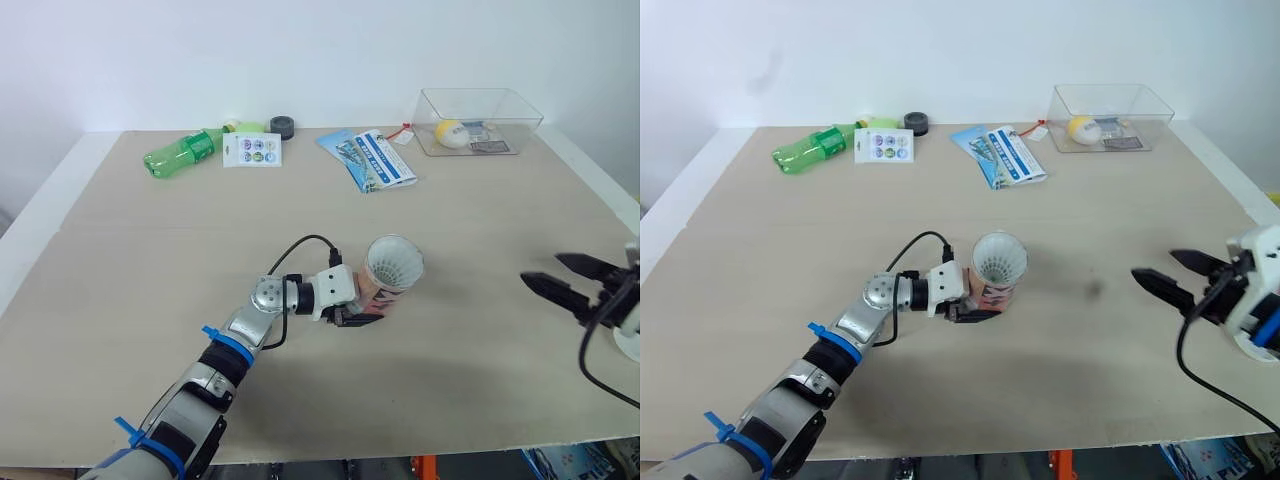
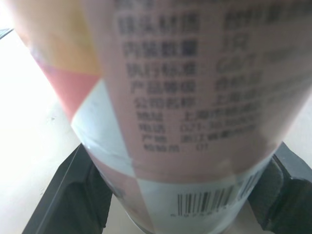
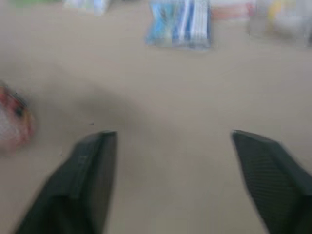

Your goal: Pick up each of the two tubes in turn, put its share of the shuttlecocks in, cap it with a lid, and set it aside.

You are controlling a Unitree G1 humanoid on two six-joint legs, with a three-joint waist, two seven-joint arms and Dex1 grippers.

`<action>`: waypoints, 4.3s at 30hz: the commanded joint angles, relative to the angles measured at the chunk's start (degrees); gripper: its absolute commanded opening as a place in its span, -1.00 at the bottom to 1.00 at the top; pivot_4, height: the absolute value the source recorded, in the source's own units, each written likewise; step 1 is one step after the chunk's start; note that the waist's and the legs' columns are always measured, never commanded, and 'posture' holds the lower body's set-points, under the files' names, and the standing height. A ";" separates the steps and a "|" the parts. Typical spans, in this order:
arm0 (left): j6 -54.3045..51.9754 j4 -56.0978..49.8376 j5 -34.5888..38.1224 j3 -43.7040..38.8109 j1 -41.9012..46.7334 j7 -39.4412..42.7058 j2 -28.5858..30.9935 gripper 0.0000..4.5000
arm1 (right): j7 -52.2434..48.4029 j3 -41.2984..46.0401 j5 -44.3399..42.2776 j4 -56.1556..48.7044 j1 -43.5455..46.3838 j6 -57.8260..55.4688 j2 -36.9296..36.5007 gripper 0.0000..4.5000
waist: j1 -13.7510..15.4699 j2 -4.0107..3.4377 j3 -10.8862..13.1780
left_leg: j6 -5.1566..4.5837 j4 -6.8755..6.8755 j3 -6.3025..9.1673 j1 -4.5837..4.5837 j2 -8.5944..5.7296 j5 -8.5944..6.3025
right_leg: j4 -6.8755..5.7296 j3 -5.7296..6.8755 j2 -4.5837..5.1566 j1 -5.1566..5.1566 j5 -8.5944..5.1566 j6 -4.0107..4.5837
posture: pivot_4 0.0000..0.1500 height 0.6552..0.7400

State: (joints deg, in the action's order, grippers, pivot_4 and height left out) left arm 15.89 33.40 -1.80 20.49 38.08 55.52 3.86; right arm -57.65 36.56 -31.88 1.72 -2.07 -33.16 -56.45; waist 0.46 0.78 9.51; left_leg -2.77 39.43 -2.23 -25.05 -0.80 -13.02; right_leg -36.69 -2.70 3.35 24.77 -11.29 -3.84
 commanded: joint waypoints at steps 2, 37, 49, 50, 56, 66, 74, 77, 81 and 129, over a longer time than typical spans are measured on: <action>0.21 -1.38 0.51 0.62 -0.38 -0.12 -1.25 0.35 | -5.40 5.29 3.34 5.97 -5.60 -0.09 -7.32 0.99 | 0.00 0.00 0.00 | 0.00 -0.01 -0.02 0.00 -0.01 0.00 | 0.02 -0.04 -0.01 0.01 -0.02 -0.01 | 1.00 1.00; -4.03 -6.50 1.08 1.27 -2.88 -0.91 -1.00 0.35 | -12.94 -27.68 27.41 48.92 19.25 19.31 -16.81 -0.07 | -0.32 -0.05 0.00 | 0.00 -0.09 -0.71 0.56 0.20 -0.02 | 0.50 -0.57 -0.16 -0.48 0.05 -0.24 | 1.00 1.00; -4.12 -5.80 1.34 1.16 -2.19 -0.62 -1.17 0.35 | -15.17 -30.50 30.22 51.38 23.94 23.07 -16.87 -0.99 | -0.31 -0.04 0.00 | 0.00 -0.09 -0.74 0.59 0.20 -0.03 | 0.53 -0.61 -0.15 -0.51 0.07 -0.23 | 1.00 1.00; -3.81 -5.45 1.15 1.22 -2.06 -0.52 -0.96 0.35 | -16.31 -30.38 29.75 50.00 23.79 23.34 -16.99 -0.99 | -0.32 -0.04 0.00 | 0.00 -0.09 -0.75 0.59 0.20 -0.03 | 0.53 -0.62 -0.15 -0.51 0.07 -0.23 | 1.00 1.00; -1.95 1.39 0.46 -0.85 1.32 -3.56 -0.66 0.35 | -24.11 -30.55 26.54 30.38 21.70 21.75 -17.94 -0.99 | -0.72 -0.09 -0.02 | -0.01 -0.08 -0.76 0.64 0.22 -0.02 | 0.51 -0.65 -0.20 -0.50 0.15 -0.28 | 1.00 1.00; -1.29 10.45 1.50 -4.29 7.22 -5.40 -1.27 0.35 | -29.55 -41.39 26.41 7.85 40.96 25.62 -9.18 -0.99 | -1.71 -0.08 -0.01 | 0.02 -0.09 -0.69 0.56 0.32 -0.03 | 0.52 -0.63 -0.32 -0.43 0.19 -0.32 | 1.00 1.00; -4.33 15.96 2.24 -6.14 11.03 -2.31 0.02 0.35 | -34.85 -55.30 25.94 17.75 68.07 45.00 -2.26 -0.99 | -1.70 -0.07 0.00 | 0.05 -0.10 -0.76 0.27 0.31 -0.05 | 0.54 -0.63 -0.26 -0.01 0.56 -0.16 | 1.00 1.00; -4.22 16.84 2.15 -6.48 11.58 -1.56 0.28 0.35 | -34.85 -62.48 22.57 20.06 74.97 50.41 -2.81 -0.99 | -1.63 -0.03 0.01 | 0.05 -0.14 -0.69 0.03 0.36 -0.05 | 0.54 -0.52 -0.26 0.22 0.57 -0.06 | 1.00 1.00; -5.36 16.18 2.92 -7.04 11.16 -0.07 0.07 0.35 | -34.85 -69.39 17.88 20.78 80.02 53.95 -2.70 -0.99 | -1.65 -0.02 0.02 | 0.10 -0.15 -0.75 -0.07 0.34 -0.09 | 0.54 -0.55 -0.16 0.33 0.56 -0.04 | 1.00 1.00; -7.91 12.04 2.40 -7.07 8.53 0.66 -1.61 0.35 | -34.85 -97.22 1.17 20.57 93.46 51.89 -5.10 -0.99 | -1.53 -0.05 0.00 | 0.21 -0.44 -0.69 -0.08 0.41 -0.14 | 0.50 -0.42 0.27 0.49 0.37 0.45 | 1.00 1.00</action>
State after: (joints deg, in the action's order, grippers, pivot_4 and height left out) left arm 8.54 45.66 0.52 13.20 47.07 56.44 2.75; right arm -90.18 -60.87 -30.32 21.61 88.97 18.65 -61.52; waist -1.07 0.72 9.51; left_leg -2.56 38.99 -2.91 -25.13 -0.39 -13.16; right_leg -36.20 -3.11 3.61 25.26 -10.91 -3.40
